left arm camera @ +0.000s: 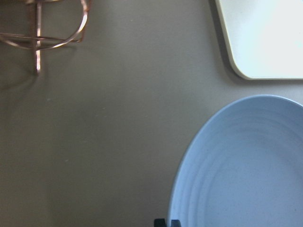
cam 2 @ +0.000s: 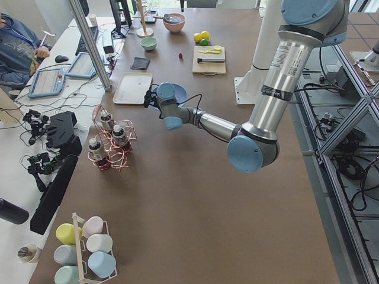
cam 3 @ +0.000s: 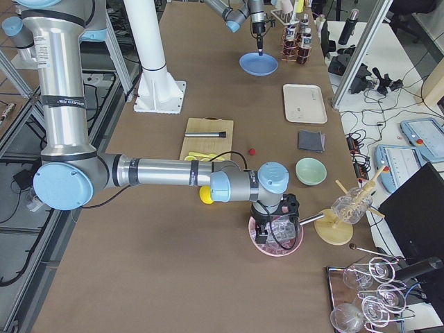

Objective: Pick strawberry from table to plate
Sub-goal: 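Push the light blue plate with the left gripper toward the table center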

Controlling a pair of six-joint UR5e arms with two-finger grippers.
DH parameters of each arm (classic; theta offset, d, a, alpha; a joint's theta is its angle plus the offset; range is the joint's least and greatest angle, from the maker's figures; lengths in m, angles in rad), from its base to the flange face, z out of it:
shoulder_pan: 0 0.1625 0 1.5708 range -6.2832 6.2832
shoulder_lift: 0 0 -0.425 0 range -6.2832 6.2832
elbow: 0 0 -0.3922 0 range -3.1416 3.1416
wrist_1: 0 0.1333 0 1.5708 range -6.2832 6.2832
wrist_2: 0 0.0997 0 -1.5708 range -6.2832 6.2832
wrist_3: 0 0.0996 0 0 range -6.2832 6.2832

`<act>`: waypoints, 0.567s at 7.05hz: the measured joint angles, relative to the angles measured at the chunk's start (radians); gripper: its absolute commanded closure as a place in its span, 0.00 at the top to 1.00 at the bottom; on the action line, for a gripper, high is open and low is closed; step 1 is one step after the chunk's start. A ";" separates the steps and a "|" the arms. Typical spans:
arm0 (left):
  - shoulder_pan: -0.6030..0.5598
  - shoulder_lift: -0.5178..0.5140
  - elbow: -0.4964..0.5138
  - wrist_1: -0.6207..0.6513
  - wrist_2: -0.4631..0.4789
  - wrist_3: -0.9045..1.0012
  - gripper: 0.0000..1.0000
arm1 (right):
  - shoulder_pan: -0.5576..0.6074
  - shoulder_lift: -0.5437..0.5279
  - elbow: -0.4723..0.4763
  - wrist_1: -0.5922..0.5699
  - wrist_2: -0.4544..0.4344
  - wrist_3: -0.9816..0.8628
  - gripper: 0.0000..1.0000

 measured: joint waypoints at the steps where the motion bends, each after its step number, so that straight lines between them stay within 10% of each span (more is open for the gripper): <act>1: 0.044 -0.059 0.000 0.062 0.052 -0.022 0.00 | 0.000 0.001 0.001 0.000 0.016 0.000 1.00; 4: 0.162 -0.125 0.004 0.137 0.194 -0.039 0.00 | -0.001 0.001 0.001 0.000 0.038 0.000 1.00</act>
